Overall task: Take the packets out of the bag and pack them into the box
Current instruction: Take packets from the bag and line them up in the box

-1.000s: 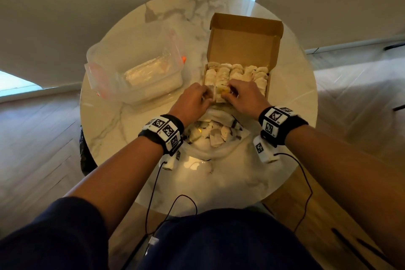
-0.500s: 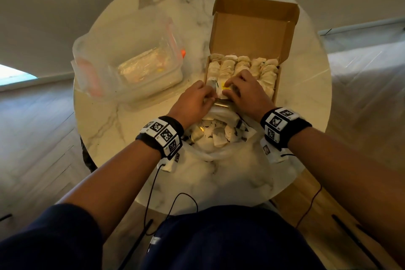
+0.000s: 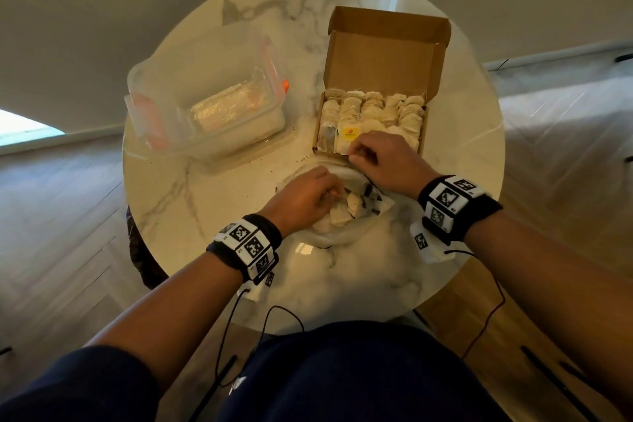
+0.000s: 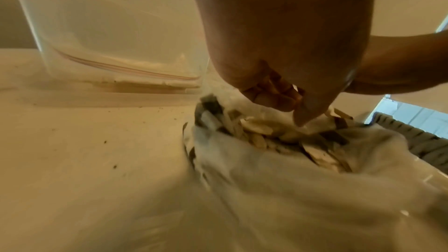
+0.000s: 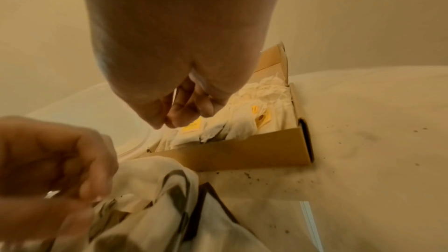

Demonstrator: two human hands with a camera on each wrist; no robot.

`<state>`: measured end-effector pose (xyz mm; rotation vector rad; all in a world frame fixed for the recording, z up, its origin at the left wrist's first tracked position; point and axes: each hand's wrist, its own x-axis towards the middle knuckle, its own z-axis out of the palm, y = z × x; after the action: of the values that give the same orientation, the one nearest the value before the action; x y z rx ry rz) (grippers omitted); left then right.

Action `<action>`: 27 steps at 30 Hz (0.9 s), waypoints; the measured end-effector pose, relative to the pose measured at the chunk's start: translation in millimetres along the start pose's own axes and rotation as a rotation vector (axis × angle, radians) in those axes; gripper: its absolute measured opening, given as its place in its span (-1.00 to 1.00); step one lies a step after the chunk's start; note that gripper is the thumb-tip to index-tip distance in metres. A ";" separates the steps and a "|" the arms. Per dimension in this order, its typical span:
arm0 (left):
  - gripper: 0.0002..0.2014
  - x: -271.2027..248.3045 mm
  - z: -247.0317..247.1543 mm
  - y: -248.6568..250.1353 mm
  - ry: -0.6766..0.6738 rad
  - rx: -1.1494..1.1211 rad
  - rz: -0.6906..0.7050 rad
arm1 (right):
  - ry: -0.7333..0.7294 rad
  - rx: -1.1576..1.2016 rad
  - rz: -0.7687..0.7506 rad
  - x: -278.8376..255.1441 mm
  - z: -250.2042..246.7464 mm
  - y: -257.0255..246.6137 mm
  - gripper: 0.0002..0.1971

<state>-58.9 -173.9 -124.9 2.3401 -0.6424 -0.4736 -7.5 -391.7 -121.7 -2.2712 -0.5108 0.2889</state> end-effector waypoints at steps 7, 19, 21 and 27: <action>-0.66 -18.7 35.4 -4.5 -0.094 0.136 -0.069 | -0.162 0.015 0.044 -35.1 8.1 -5.4 -0.90; -0.87 -14.7 18.7 9.5 0.090 -0.011 0.029 | -0.274 -0.009 -0.005 -49.6 1.9 -6.2 -0.64; -0.87 -13.9 16.1 11.1 0.119 -0.028 0.027 | -0.279 0.012 -0.003 -48.8 2.9 -7.6 -0.64; -0.88 -7.2 21.4 11.7 0.101 -0.059 -0.144 | -0.141 -0.032 0.021 -51.1 2.1 -7.7 -0.92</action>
<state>-78.8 -188.3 -131.3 2.3470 -0.4088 -0.4297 -56.0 -408.4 -115.0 -2.2989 -0.5686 0.4571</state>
